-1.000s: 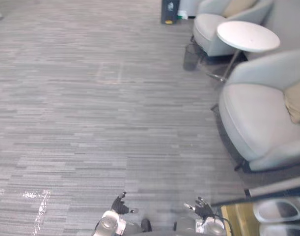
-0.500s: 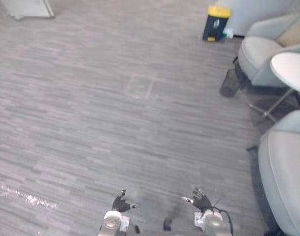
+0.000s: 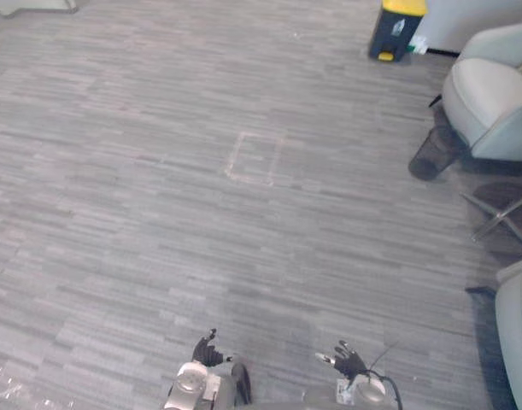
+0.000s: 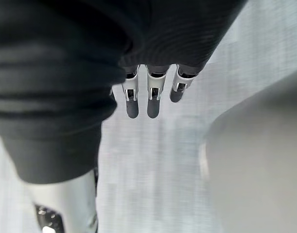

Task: Organize the slippers on the shoe rack

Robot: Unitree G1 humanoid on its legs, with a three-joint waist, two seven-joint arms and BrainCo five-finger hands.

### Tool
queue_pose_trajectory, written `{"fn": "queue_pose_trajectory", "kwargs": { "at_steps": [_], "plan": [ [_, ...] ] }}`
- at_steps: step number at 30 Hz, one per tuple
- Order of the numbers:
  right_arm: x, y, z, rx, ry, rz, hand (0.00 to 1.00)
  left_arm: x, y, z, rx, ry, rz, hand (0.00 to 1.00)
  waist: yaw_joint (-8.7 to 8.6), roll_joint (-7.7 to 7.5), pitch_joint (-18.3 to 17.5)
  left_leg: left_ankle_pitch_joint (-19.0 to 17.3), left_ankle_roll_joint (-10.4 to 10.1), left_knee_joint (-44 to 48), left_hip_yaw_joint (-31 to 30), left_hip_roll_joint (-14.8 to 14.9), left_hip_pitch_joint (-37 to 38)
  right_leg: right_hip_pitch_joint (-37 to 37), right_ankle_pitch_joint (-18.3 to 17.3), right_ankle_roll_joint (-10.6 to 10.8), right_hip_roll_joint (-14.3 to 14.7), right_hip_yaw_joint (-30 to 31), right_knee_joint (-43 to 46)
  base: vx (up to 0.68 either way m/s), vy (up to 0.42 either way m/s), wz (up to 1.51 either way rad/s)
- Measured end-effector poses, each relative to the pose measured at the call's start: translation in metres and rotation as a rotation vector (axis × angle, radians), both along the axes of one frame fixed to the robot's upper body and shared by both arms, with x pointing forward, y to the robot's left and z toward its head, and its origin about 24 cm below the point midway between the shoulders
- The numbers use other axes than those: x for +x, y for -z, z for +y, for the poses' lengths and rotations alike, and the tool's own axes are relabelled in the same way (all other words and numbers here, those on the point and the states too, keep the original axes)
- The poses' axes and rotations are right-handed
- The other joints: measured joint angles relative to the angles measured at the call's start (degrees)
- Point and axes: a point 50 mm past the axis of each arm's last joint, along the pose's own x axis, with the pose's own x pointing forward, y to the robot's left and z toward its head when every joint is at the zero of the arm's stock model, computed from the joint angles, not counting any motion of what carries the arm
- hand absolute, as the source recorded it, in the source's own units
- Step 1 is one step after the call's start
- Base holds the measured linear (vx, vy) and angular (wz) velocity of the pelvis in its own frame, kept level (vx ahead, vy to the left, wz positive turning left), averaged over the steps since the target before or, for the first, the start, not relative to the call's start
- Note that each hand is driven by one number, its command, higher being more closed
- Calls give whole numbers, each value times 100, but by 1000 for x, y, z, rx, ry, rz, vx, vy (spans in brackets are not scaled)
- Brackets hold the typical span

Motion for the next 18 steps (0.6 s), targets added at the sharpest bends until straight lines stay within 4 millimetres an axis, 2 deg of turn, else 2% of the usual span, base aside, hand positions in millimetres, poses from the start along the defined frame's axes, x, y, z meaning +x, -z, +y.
{"fn": "queue_pose_trajectory", "kwargs": {
  "at_steps": [1, 2, 3, 4, 5, 6, 7, 8, 9, 10, 11, 12, 13, 14, 15, 17, 18],
  "plan": [
    [1, 0, 0, 0, 0, -4, 0, 1, 0, 1, 4, -1, -1, 0, -12, 2, -5, -2, 3, -67, -5, 23, 100, -113, -67, -24, 75, -78, -174, 397, 22, 9],
    [4, -2, 2, 4, -1, -16, 0, 5, -2, 5, 14, 0, -10, 0, -33, -31, -4, -20, 32, -233, -17, 86, 305, -472, -186, -76, 301, -293, -823, 503, -55, 27],
    [7, -2, 4, 10, -2, -26, 0, 9, -3, 6, 17, 3, -19, 0, -94, -67, 12, -48, 54, -356, -101, 141, 452, -744, -145, -107, 475, -436, -1635, 503, -55, 31],
    [8, -3, 5, 11, -2, -30, 0, 9, -3, 5, 16, 3, -20, 0, -114, -68, 12, -55, 52, -403, -116, 162, 501, -806, -71, -113, 534, -442, -1934, 623, -118, 55],
    [9, -3, 6, 14, -5, -33, 0, 9, -3, 3, 10, 6, -21, 0, -227, -142, -22, -111, -16, -606, -258, 124, 742, -870, 659, -77, 658, -412, -3531, 530, -134, 59],
    [8, -2, 6, 16, -2, -30, 0, 7, -2, 1, 7, 10, -12, 0, -293, -158, -37, -178, -123, -665, -409, 55, 862, -844, 1468, -196, 654, -381, -3749, 647, -173, 61],
    [8, -3, 5, 13, 2, -30, 0, 6, -1, -1, 1, 9, -8, 0, -310, -149, -44, -190, -142, -673, -470, 89, 917, -837, 1496, -361, 697, -384, -3701, 446, -128, 18],
    [11, -4, 0, 0, 2, -35, 0, 5, 1, -9, -20, 10, 3, 0, -271, 22, -71, -215, -199, -627, -546, 253, 982, -866, 1334, -381, 807, -419, -3519, 554, -174, -8],
    [13, -5, 1, 7, 12, -48, 0, 2, 2, -13, -36, 6, 14, 0, -243, 134, -47, -182, -259, -139, -652, 333, 878, -870, 946, -549, 808, -456, -3129, 548, -175, -16],
    [14, -6, 1, 7, 13, -50, 0, 2, 2, -15, -41, 6, 15, 0, -243, 142, -49, -172, -278, -30, -651, 342, 861, -848, 896, -573, 815, -464, -3095, 639, -226, 10],
    [14, -7, 1, 5, 7, -59, 0, -1, 3, -16, -59, -27, 20, 0, -294, 204, -10, -161, -413, 1416, -658, 499, 392, -491, 623, -615, 857, -535, -3165, 409, -149, 23],
    [12, -7, 0, 2, 4, -56, 0, 0, 2, -18, -72, -47, 11, 0, -294, 228, 12, 70, -731, 2498, -650, 686, -42, -218, 522, -641, 910, -539, -3276, 577, -166, 19],
    [8, -7, 0, -2, 0, -50, 0, 0, 0, -19, -92, -89, -13, 0, -220, 245, 26, 295, -1014, 4328, -585, 1135, -702, 292, 341, -762, 1029, -559, -3446, 464, -101, -2],
    [8, -7, 0, -2, -2, -50, 0, 1, -1, -19, -97, -99, -22, 0, -197, 246, 30, 283, -1002, 4746, -531, 1256, -851, 434, 268, -814, 1059, -554, -3483, 567, -78, -35],
    [6, -6, 4, 0, -21, -48, 0, -3, -1, -18, -100, -116, -25, 0, -67, 223, 17, 239, -1011, 5463, -288, 1574, -1213, 868, 84, -951, 1130, -433, -3641, 462, -13, -50],
    [3, -5, 7, 6, -27, -37, 0, -2, -4, -15, -97, -121, -49, 0, 22, 129, -64, 153, -898, 5365, 75, 1720, -1644, 1348, -51, -983, 1074, -175, -3942, 449, 21, -61],
    [2, -4, 7, 8, -25, -28, 0, 0, -6, -14, -97, -130, -60, 0, 68, 120, -68, 19, -714, 4974, 332, 1700, -1890, 1599, -85, -967, 970, 39, -4131, 466, 69, -76]
  ]
}}
